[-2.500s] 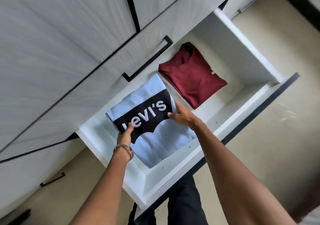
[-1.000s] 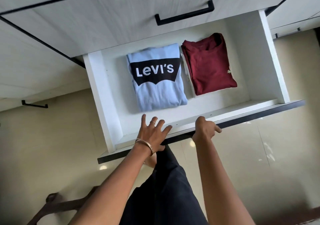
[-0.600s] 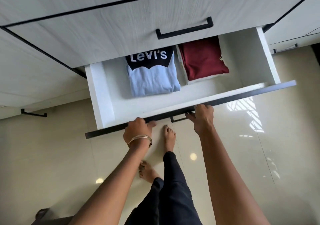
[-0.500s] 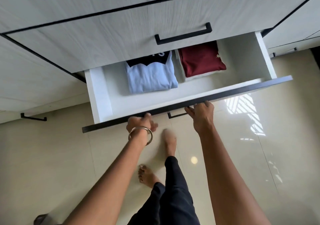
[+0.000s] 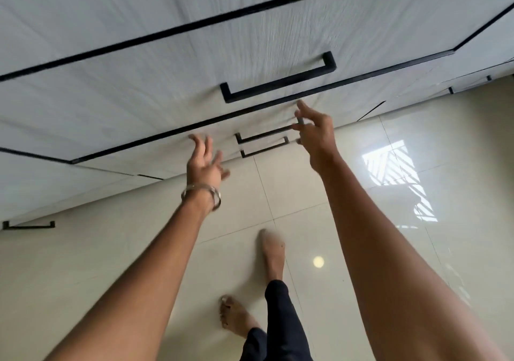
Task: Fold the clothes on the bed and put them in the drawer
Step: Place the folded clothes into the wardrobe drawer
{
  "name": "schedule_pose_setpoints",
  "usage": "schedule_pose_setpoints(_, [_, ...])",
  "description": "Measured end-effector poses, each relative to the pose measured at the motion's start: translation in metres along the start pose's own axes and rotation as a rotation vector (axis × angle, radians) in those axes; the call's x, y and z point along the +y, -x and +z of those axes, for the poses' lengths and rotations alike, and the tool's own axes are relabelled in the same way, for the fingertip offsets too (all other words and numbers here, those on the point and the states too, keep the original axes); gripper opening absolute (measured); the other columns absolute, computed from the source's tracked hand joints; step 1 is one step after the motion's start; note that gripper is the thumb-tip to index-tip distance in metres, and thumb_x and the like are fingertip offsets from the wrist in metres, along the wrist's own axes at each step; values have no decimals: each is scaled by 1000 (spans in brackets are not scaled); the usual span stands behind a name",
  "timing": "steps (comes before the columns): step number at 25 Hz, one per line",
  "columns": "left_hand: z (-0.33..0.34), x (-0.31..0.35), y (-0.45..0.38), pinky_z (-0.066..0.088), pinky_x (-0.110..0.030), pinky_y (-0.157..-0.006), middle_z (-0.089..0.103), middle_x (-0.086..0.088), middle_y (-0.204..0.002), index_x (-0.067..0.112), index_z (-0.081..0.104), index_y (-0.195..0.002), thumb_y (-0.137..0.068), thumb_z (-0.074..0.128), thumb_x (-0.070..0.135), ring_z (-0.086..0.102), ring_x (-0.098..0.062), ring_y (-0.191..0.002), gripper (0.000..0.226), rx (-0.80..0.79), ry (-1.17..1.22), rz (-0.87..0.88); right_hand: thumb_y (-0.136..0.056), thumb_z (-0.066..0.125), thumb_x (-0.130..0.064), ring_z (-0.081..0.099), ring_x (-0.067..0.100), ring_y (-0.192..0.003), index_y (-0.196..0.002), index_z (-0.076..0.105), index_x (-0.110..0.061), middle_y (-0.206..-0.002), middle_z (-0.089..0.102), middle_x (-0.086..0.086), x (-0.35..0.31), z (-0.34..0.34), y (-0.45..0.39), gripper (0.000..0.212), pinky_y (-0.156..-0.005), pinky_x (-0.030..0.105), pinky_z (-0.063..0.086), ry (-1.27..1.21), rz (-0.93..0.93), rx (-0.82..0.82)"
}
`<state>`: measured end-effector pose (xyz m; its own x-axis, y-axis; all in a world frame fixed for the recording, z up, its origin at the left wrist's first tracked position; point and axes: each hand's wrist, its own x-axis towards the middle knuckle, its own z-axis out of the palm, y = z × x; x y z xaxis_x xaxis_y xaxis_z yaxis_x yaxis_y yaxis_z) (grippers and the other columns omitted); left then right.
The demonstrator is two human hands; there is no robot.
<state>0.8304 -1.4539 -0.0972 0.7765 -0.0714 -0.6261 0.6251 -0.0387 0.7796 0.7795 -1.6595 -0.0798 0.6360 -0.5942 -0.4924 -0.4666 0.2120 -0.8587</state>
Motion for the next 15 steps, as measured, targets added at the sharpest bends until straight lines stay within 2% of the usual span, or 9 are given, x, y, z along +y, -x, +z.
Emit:
schedule_pose_setpoints(1, [-8, -20, -2, 52, -36, -82, 54, 16, -124, 47, 28, -144, -92, 44, -13, 64, -13, -101, 81, -27, -249, 57, -83, 37, 11, 62, 20, -99, -131, 60, -12, -114, 64, 5, 20, -6, -5, 58, -76, 25, 50, 178, -74, 85])
schedule_pose_setpoints(3, [-16, -62, -26, 52, -36, -92, 66, 7, -117, 43, 47, -135, -86, 45, -10, 65, -25, -105, 72, -68, -835, 194, -80, 42, 9, 63, 31, -105, -115, 69, -6, -111, 70, 13, 70, -9, -22, 47, -88, 30, 46, 563, -109, 102])
schedule_pose_setpoints(4, [-11, -78, -44, 49, -36, -97, 67, 0, -118, 33, 55, -132, -85, 46, -6, 62, -27, -111, 62, -102, -1076, 250, -80, 45, 8, 61, 34, -112, -115, 69, -3, -117, 68, 17, 98, -4, -35, 43, -94, 31, 43, 723, -120, 26])
schedule_pose_setpoints(5, [0, -90, -62, 45, -36, -101, 63, -4, -125, 24, 53, -135, -84, 47, -3, 56, -27, -118, 58, -173, -1248, 296, -81, 47, 6, 56, 35, -118, -120, 65, -1, -125, 64, 18, 120, 3, -49, 43, -99, 33, 42, 849, -139, -86])
schedule_pose_setpoints(7, [30, -112, -103, 39, -38, -107, 44, -7, -144, 16, 35, -146, -85, 50, 2, 41, -28, -131, 65, -344, -1526, 394, -83, 49, 3, 42, 35, -133, -137, 49, 0, -143, 49, 19, 158, 21, -85, 53, -108, 39, 38, 1056, -226, -282])
schedule_pose_setpoints(8, [46, -123, -122, 36, -40, -109, 34, -6, -151, 15, 25, -150, -86, 51, 5, 33, -28, -137, 70, -380, -1648, 443, -85, 49, 1, 32, 33, -141, -144, 39, -1, -151, 39, 17, 172, 29, -103, 60, -114, 41, 31, 1151, -298, -344])
schedule_pose_setpoints(10, [62, -151, -159, 29, -43, -113, 18, -5, -158, 15, 9, -153, -89, 48, 8, 19, -26, -145, 76, -399, -1816, 441, -89, 51, -5, 19, 28, -148, -151, 26, -5, -158, 29, 13, 198, 42, -135, 67, -121, 43, 15, 1336, -404, -425])
schedule_pose_setpoints(12, [66, -173, -180, 26, -44, -114, 16, -6, -158, 14, 5, -153, -89, 48, 8, 12, -25, -148, 77, -346, -1851, 397, -90, 55, -13, 16, 28, -149, -152, 21, -6, -156, 29, 12, 219, 51, -151, 71, -123, 46, 4, 1510, -423, -414])
schedule_pose_setpoints(15, [69, -189, -182, 34, -42, -108, 25, -7, -152, 13, 15, -150, -86, 57, 11, 16, -26, -145, 77, -246, -1791, 475, -90, 57, -18, 19, 30, -146, -147, 25, -4, -149, 35, 13, 237, 68, -151, 67, -123, 46, 6, 1545, -416, -268])
